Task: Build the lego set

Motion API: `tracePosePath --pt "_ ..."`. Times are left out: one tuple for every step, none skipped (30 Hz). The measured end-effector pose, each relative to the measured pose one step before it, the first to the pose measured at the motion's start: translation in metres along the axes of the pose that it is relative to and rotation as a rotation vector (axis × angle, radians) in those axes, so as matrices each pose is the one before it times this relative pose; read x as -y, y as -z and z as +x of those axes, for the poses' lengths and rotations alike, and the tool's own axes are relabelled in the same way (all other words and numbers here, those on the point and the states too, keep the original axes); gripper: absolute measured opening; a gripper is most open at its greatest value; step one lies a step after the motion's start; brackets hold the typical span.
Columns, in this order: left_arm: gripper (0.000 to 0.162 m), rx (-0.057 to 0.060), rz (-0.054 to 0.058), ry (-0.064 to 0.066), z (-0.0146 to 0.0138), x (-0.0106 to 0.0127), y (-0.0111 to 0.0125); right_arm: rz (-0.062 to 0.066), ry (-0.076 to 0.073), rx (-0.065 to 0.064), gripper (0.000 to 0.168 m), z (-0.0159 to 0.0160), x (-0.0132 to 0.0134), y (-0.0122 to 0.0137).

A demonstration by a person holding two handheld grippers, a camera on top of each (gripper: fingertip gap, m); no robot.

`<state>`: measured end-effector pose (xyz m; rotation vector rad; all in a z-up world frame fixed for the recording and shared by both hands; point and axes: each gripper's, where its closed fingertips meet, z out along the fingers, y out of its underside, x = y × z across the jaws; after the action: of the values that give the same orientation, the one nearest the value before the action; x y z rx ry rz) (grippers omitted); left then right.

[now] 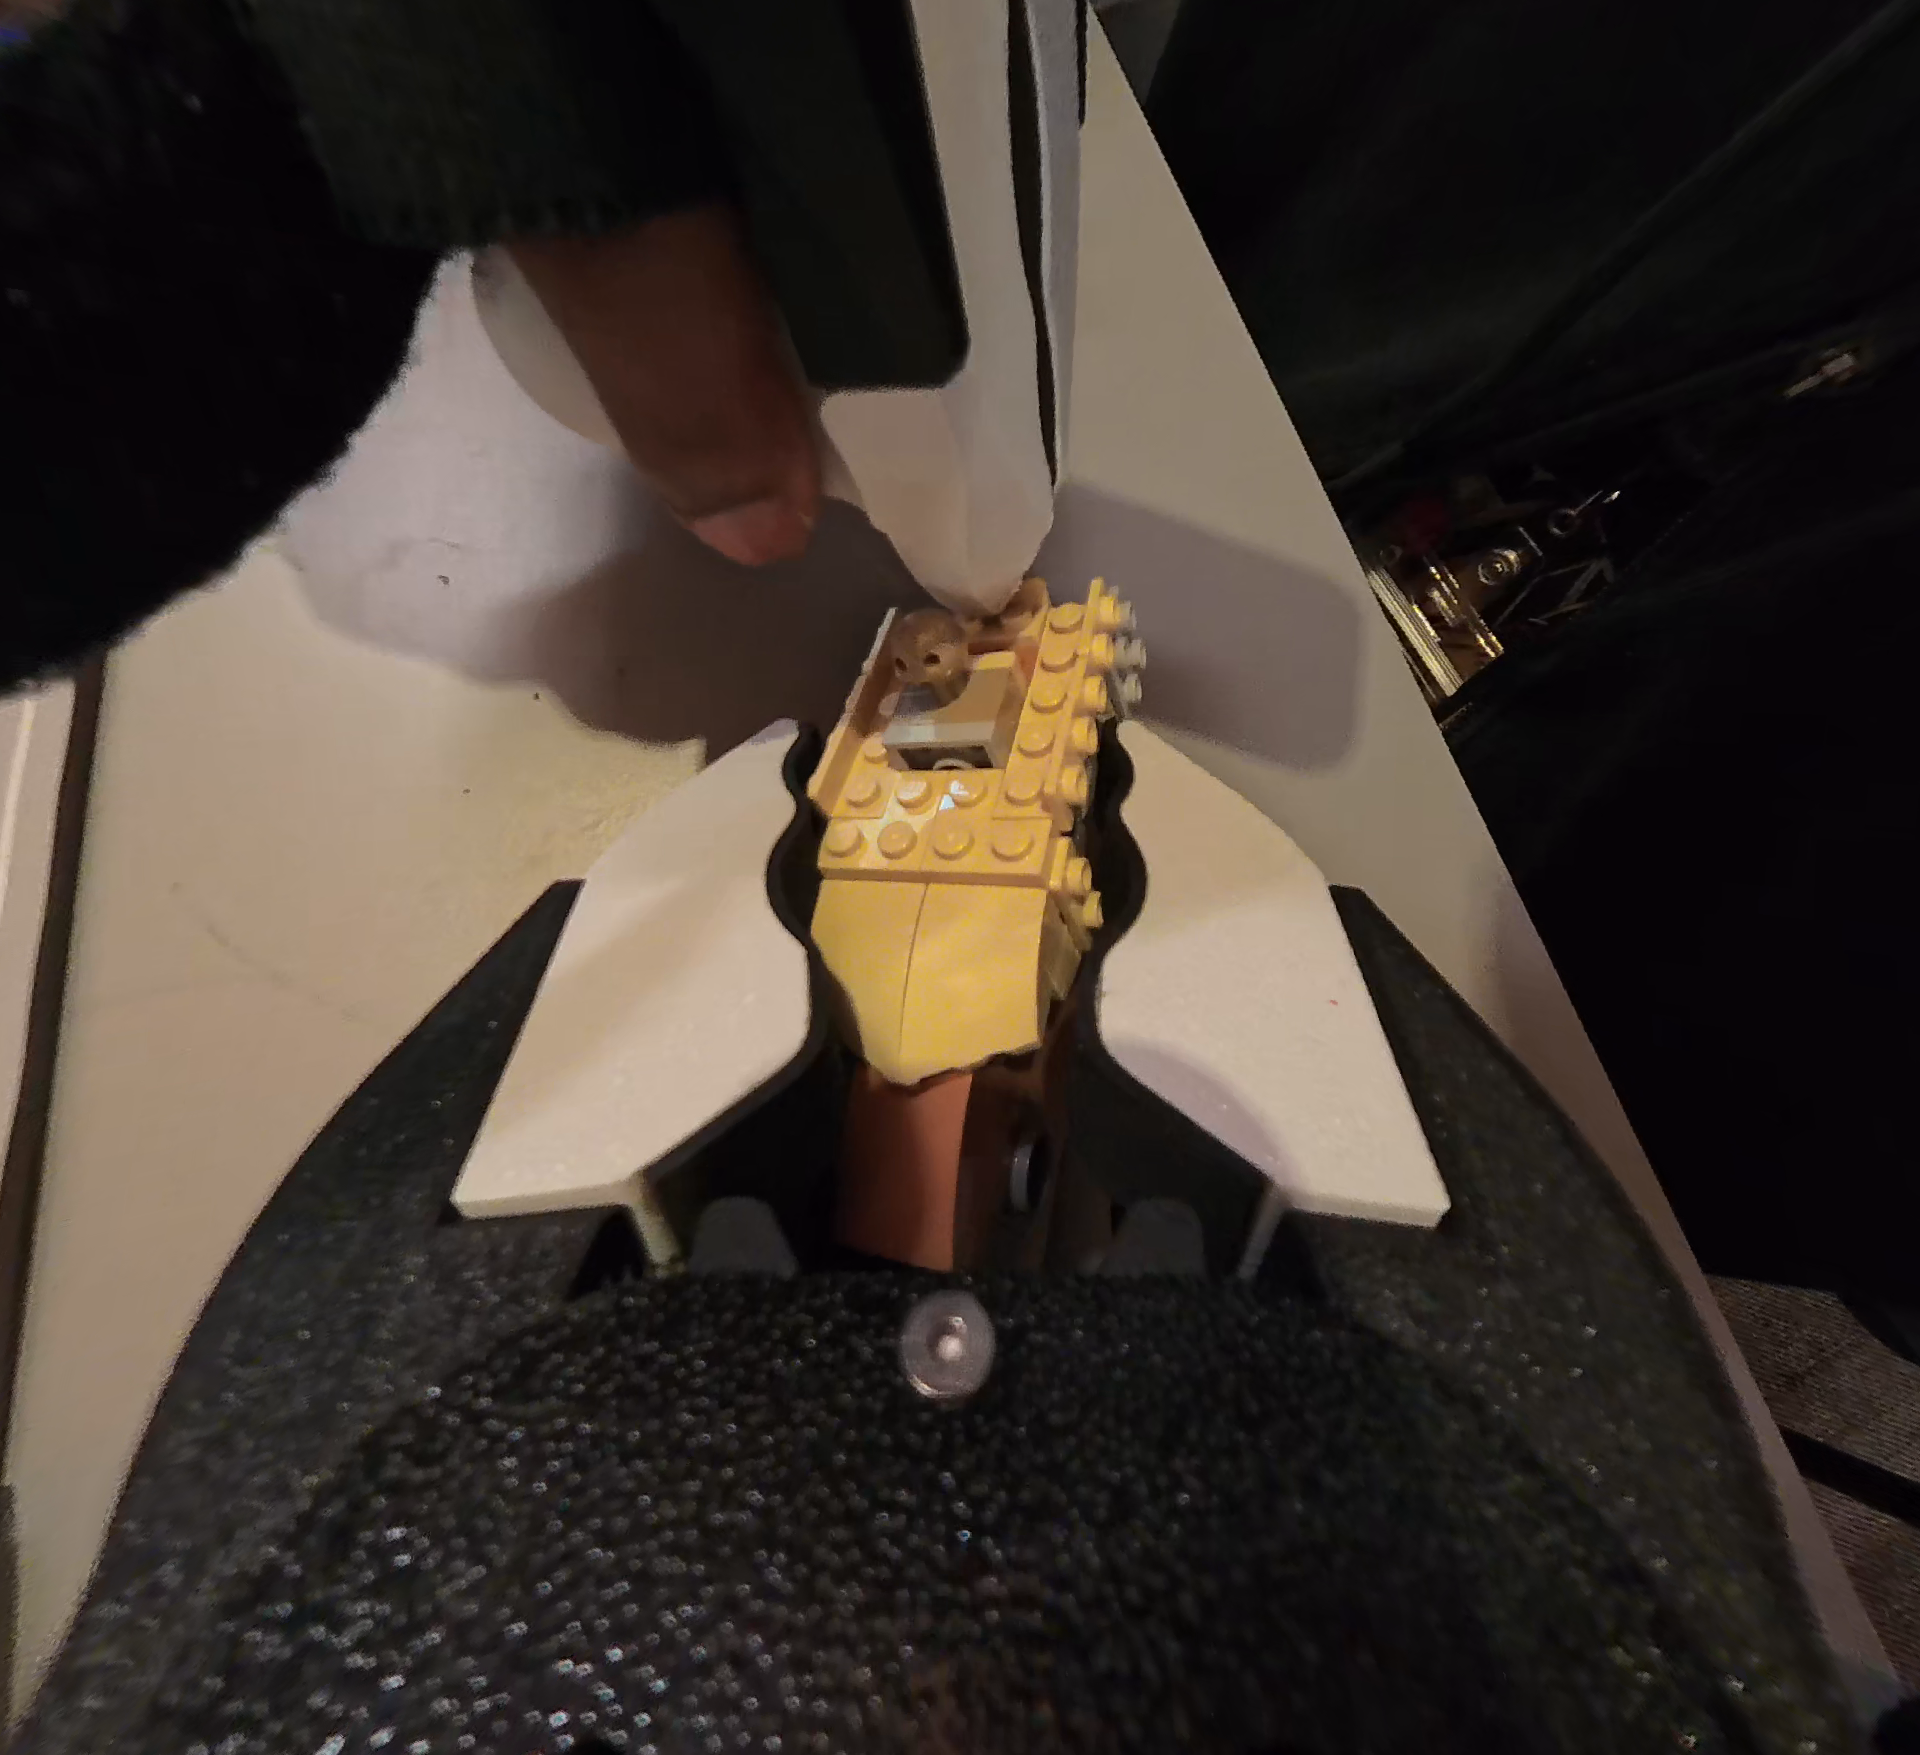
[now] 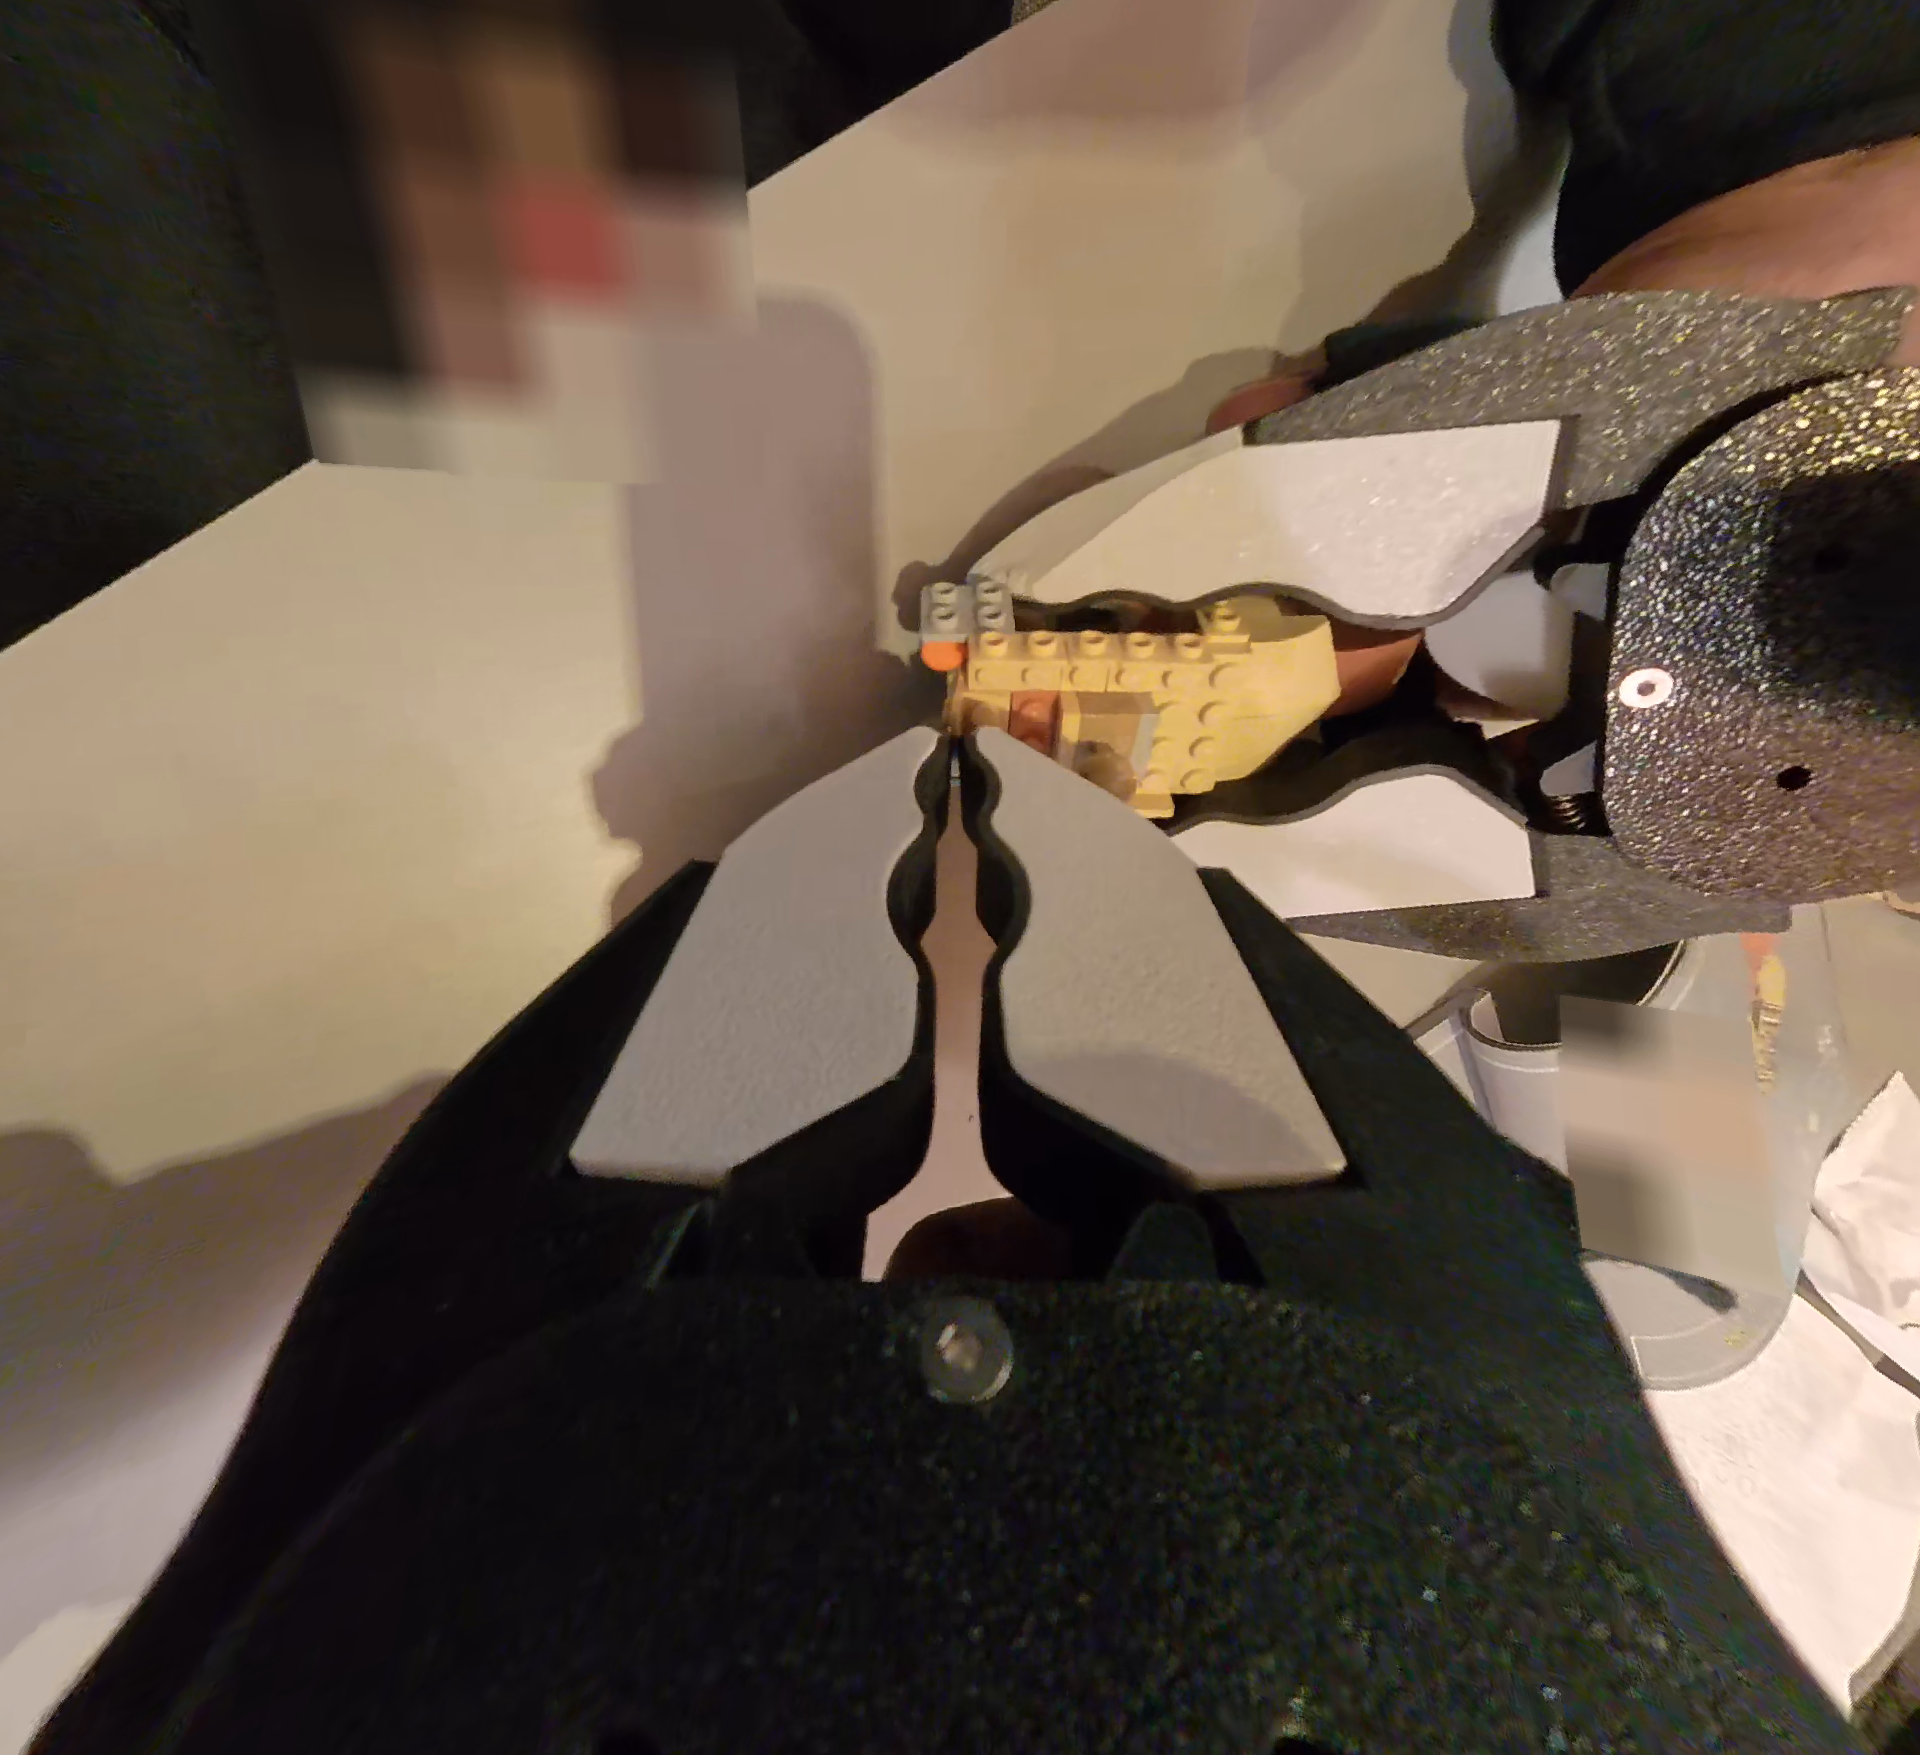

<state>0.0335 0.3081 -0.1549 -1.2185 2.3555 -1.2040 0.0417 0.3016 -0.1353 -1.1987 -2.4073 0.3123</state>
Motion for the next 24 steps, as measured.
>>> tracePosePath --pt "0.05 -0.0013 -0.0001 0.0028 -0.00012 0.00004 -0.0001 -0.0025 -0.0026 0.0065 0.001 -0.00004 -0.00018 0.00004" --pt "0.05 -0.0007 -0.0001 0.0018 -0.00006 0.00003 0.00002 -0.0022 0.0002 0.005 0.001 -0.0001 -0.00025 -0.00002" --pt "0.05 0.0 0.0 0.0005 -0.00003 0.00005 -0.00005 -0.0008 0.0018 0.0029 0.001 -0.00004 -0.00015 0.00001" --pt "0.05 0.0 -0.0001 0.0001 -0.00006 0.00004 -0.00004 -0.0009 -0.0001 0.0039 0.001 0.0 -0.00011 0.00002" --pt "0.05 0.0 -0.0002 0.0001 -0.00005 0.00003 -0.00004 -0.0021 0.0014 0.004 0.001 -0.00009 -0.00018 0.00002" --pt "0.05 0.0 -0.0002 0.0002 -0.00013 0.0 0.00002 -0.0022 0.0021 0.0039 0.001 0.00001 -0.00012 -0.00002" --pt "0.05 -0.0002 -0.0001 0.0002 -0.00003 0.00005 -0.00005 -0.0017 -0.0002 0.0055 0.001 -0.0001 -0.00008 0.0" --pt "0.05 -0.0006 -0.0001 0.0006 -0.00001 0.00001 0.00001 -0.001 0.0004 0.0057 0.001 -0.00001 -0.00004 -0.00005" --pt "0.05 -0.0005 -0.0002 0.0003 -0.00006 0.0 0.00002 -0.0011 -0.0002 0.0062 0.001 0.00004 0.0 0.00001" --pt "0.05 -0.0003 -0.0001 0.0001 0.00004 -0.00001 0.00001 -0.0007 -0.0003 0.007 0.001 0.0 -0.00002 0.0" --pt "0.05 0.0 -0.0001 -0.0009 0.00001 0.00002 -0.00005 0.0001 0.0014 0.0065 0.001 -0.00004 0.0001 -0.00011" --pt "0.05 -0.0004 -0.0002 -0.0003 0.00004 0.00006 -0.0001 0.0009 -0.0006 0.0069 0.001 -0.00011 0.00005 -0.00002" --pt "0.05 -0.0003 -0.0002 0.0009 -0.00004 0.00001 0.00002 0.0009 -0.0001 0.0058 0.001 -0.00005 -0.00009 0.00007" --pt "0.05 0.0 -0.0002 0.0009 -0.00016 -0.00001 -0.0001 0.0011 0.0032 0.0037 0.001 -0.00002 -0.00004 -0.00006" --pt "0.05 0.0011 -0.0001 0.0006 -0.00023 0.00002 0.00001 0.0004 0.0007 0.0027 0.001 -0.00008 -0.00017 -0.0001" --pt "0.05 0.0007 -0.0001 0.0009 -0.00009 0.00005 -0.00005 0.0004 -0.0012 0.0021 0.001 -0.00007 -0.00006 -0.00005" --pt "0.05 -0.0005 0.0001 0.0011 -0.00013 0.00006 0.0 0.0014 -0.0001 0.0008 0.001 -0.00001 -0.00001 -0.00005" --pt "0.05 0.0 -0.0002 0.0007 -0.00016 -0.00001 -0.0001 0.0017 0.0015 -0.0012 0.001 0.00002 -0.00009 -0.00005" --pt "0.05 0.0011 -0.0003 -0.0003 -0.00023 0.00002 -0.00003 0.0013 -0.0006 -0.0011 0.001 -0.00012 -0.00012 -0.00014" --pt "0.049 -0.0005 -0.0001 0.0012 -0.00011 0.00013 -0.00009 0.001 0.0 -0.0025 0.001 -0.00004 -0.00004 -0.00013" --pt "0.049 -0.0004 -0.0003 -0.0002 -0.00011 -0.00001 0.00003 0.0008 -0.0001 -0.0034 0.001 0.0 -0.00013 -0.00008" --pt "0.049 0.0004 0.0001 0.0009 -0.00006 0.00007 -0.00006 -0.0005 -0.0002 -0.0036 0.001 -0.00002 -0.00004 -0.00008" --pt "0.049 0.0002 0.0001 0.0003 -0.00001 0.00002 -0.00001 0.0004 0.0 -0.0044 0.001 -0.00001 -0.00006 -0.00006" --pt "0.049 -0.0001 0.0001 -0.0005 -0.00003 0.00002 -0.00001 0.0013 -0.0013 -0.0031 0.001 0.00001 0.00011 -0.00011"
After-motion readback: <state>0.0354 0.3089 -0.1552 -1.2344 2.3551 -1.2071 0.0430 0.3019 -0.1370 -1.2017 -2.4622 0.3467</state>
